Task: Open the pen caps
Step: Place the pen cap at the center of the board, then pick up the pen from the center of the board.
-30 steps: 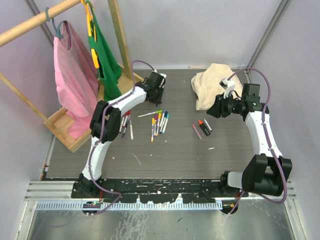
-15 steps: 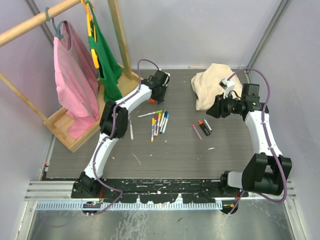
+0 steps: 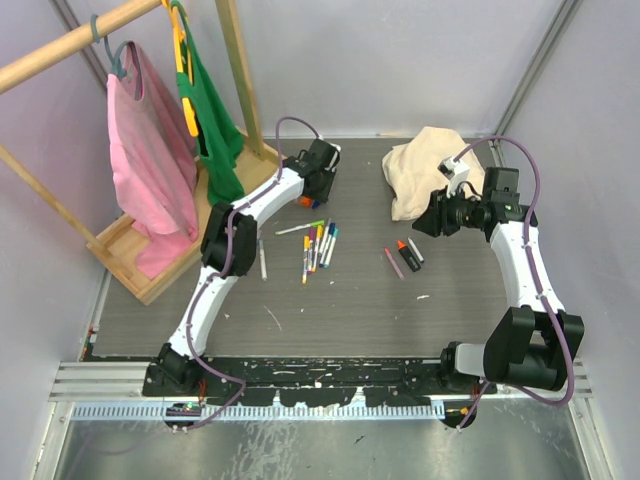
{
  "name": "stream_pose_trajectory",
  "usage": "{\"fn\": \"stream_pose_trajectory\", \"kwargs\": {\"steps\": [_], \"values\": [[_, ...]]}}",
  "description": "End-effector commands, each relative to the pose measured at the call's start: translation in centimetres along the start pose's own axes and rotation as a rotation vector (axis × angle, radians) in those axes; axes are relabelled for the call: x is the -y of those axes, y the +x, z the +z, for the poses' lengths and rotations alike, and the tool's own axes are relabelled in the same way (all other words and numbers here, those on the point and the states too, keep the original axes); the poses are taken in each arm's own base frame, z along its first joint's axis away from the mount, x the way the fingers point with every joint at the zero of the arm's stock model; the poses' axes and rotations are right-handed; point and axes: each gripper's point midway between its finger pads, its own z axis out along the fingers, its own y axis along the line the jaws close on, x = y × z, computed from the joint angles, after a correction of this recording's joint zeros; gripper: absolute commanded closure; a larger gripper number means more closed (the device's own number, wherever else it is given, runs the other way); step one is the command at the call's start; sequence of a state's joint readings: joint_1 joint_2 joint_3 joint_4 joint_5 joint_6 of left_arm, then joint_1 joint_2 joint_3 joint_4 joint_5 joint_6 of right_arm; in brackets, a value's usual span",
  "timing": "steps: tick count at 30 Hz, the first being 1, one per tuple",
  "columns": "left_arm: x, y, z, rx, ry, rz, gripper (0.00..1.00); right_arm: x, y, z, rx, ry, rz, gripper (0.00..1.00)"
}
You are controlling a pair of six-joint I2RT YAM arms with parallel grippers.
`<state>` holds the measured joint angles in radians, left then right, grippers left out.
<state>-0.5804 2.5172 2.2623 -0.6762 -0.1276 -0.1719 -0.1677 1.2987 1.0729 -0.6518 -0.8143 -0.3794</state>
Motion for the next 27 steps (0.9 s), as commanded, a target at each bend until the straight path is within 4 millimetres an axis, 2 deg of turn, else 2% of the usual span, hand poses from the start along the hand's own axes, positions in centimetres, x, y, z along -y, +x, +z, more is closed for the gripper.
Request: {"fn": "stream_pose_trajectory", "kwargs": {"steps": [1,7,12,13,14,17,21,22,27], "values": [[0.3,-2.7,-1.9,0.067,0.009,0.003,0.69,-0.3,-1.2,-0.4,0.035,-0.013,-0.037,0.60],[0.7,-4.7,-4.6,0.115,0.040,-0.009,0.67,-0.4,-1.2,-0.4,0.035,-0.017,-0.038,0.60],[1.5,-6.4,-8.7,0.205,0.101,-0.018,0.64,-0.5,-1.2,-0.4,0.039,-0.021,-0.041,0.60],[1.7,-7.0,-10.5,0.246,0.119,-0.022,0.64,-0.5,-1.3,-0.5,0.039,-0.022,-0.042,0.60],[1.7,-7.1,-11.5,0.272,0.132,-0.023,0.64,-0.6,-1.2,-0.5,0.040,-0.022,-0.043,0.60],[1.7,-5.9,-14.1,0.329,0.171,-0.031,0.63,-0.7,-1.3,-0.5,0.042,-0.026,-0.045,0.60],[0.9,-2.3,-16.4,0.365,0.189,-0.062,0.63,-0.9,-1.4,-0.5,0.047,-0.033,-0.047,0.60],[0.6,-0.3,-16.4,0.349,0.189,-0.074,0.63,-0.9,-1.4,-0.5,0.047,-0.036,-0.047,0.60],[0.0,3.8,-18.9,0.377,0.216,-0.112,0.62,-1.1,-1.3,-0.5,0.049,-0.048,-0.045,0.60]]}}
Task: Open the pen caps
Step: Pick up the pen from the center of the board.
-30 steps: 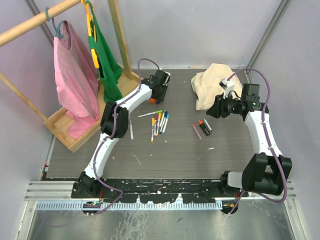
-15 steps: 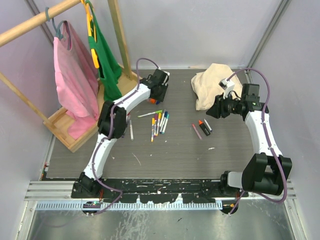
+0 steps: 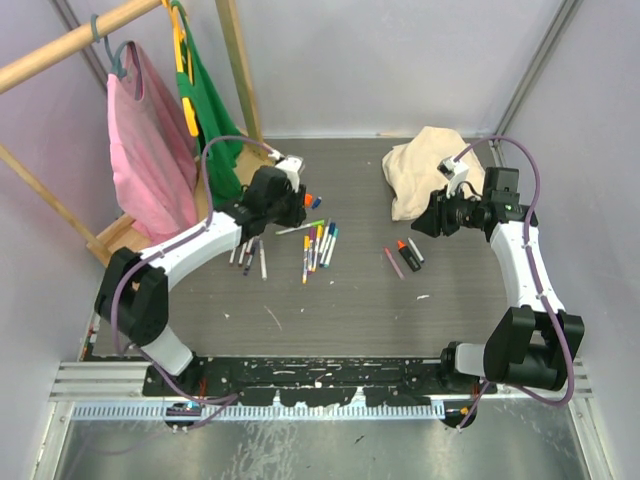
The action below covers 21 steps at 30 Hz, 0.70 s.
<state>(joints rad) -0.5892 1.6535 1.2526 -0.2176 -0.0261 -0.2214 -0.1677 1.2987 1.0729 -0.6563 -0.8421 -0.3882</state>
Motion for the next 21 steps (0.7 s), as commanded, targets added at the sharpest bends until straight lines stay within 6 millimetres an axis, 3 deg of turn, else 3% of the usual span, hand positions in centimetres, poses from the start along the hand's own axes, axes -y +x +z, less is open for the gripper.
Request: {"fn": "stream_pose_trajectory", "kwargs": {"steps": [1,5,10,21], "values": [[0.6,0.5,-2.0,0.096,0.052,-0.051,0.62,-0.6,-1.3,-0.5,0.043,-0.021,-0.040,0.60],[0.5,3.0,-3.9,0.086,0.077,-0.073,0.61,-0.7,-1.3,-0.5,0.043,-0.024,-0.040,0.60],[0.5,5.1,-4.9,0.087,0.108,-0.116,0.57,-0.7,-1.2,-0.4,0.043,-0.027,-0.037,0.60],[0.6,8.0,-3.5,0.026,0.143,-0.216,0.51,-0.8,-1.2,-0.5,0.045,-0.028,-0.042,0.60]]}}
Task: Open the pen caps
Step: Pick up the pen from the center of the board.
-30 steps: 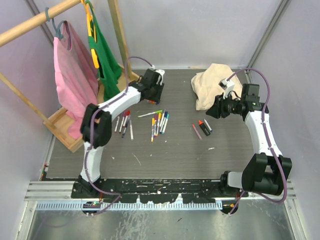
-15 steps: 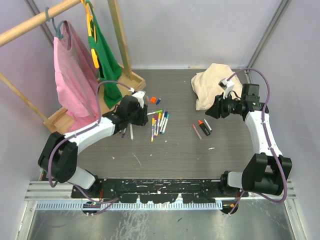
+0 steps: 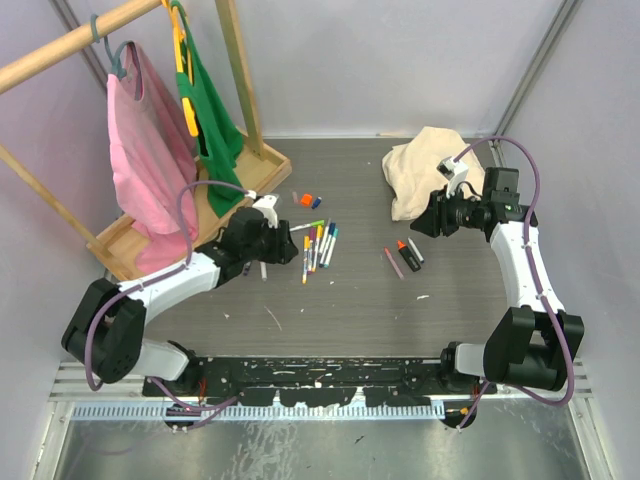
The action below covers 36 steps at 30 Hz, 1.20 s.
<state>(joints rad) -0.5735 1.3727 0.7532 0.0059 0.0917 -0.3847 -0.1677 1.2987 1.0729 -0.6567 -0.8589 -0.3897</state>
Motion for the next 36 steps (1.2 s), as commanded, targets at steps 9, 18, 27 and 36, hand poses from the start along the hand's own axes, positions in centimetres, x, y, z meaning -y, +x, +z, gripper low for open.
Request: {"fn": "stream_pose_trajectory", "kwargs": {"steps": [9,18,27,36], "values": [[-0.7,0.3,2.1,-0.043,-0.152,-0.004,0.51,-0.6,-1.2,-0.5,0.041,-0.014,-0.042,0.60],[-0.3,0.8,4.4,-0.119,-0.216,0.044,0.56,-0.6,-1.2,-0.5,0.041,-0.015,-0.042,0.60],[0.2,1.6,6.6,-0.184,-0.261,0.065,0.65,-0.6,-1.1,-0.5,0.040,-0.014,-0.042,0.60],[0.3,2.4,7.3,-0.211,-0.252,0.060,0.71,-0.7,-1.2,-0.6,0.041,-0.014,-0.045,0.60]]}}
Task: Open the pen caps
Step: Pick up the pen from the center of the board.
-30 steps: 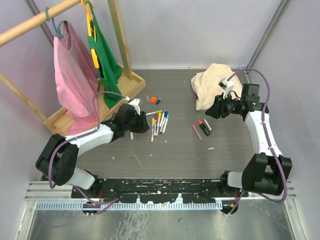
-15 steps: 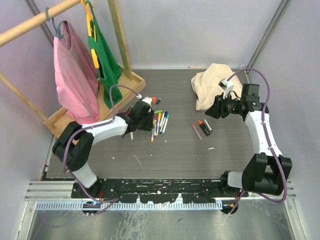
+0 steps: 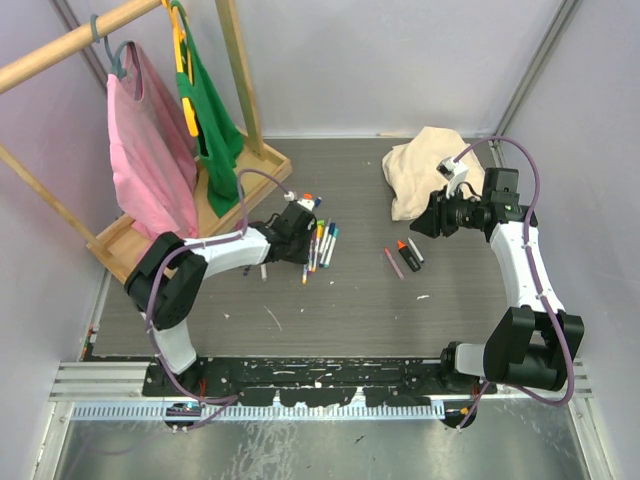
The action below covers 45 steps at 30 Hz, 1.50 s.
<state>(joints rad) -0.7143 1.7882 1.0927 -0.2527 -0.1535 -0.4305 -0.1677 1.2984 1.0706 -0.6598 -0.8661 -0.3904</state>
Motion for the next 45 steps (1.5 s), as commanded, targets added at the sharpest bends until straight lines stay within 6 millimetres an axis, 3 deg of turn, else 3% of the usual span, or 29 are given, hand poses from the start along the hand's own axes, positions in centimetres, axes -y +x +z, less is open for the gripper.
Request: {"fn": "stream_pose_trajectory", "kwargs": {"steps": [1,9,17,25,33,37,45], "values": [[0.7,-1.5,-0.1,0.031,0.013,-0.008,0.71,-0.5,-1.3,-0.6,0.041,-0.006,-0.048,0.60],[0.6,-1.0,0.3,0.010,0.005,-0.005,0.71,-0.5,-1.3,-0.6,0.041,-0.007,-0.048,0.60],[-1.0,-0.1,0.0,-0.018,-0.066,0.026,0.74,-0.5,-1.3,-0.6,0.041,-0.007,-0.048,0.60],[-1.9,1.7,0.4,-0.075,-0.096,0.061,0.74,-0.6,-1.3,-0.6,0.043,-0.010,-0.048,0.60],[-1.3,2.3,0.7,-0.100,-0.060,0.062,0.90,-0.7,-1.3,-0.6,0.045,-0.017,-0.048,0.60],[-1.4,1.5,-0.2,-0.066,-0.065,0.057,1.00,-0.9,-1.4,-0.7,0.049,-0.023,-0.050,0.60],[-0.5,-1.9,-4.8,0.098,0.011,0.025,1.00,-1.6,-1.7,-0.9,0.063,-0.046,-0.057,0.60]]}}
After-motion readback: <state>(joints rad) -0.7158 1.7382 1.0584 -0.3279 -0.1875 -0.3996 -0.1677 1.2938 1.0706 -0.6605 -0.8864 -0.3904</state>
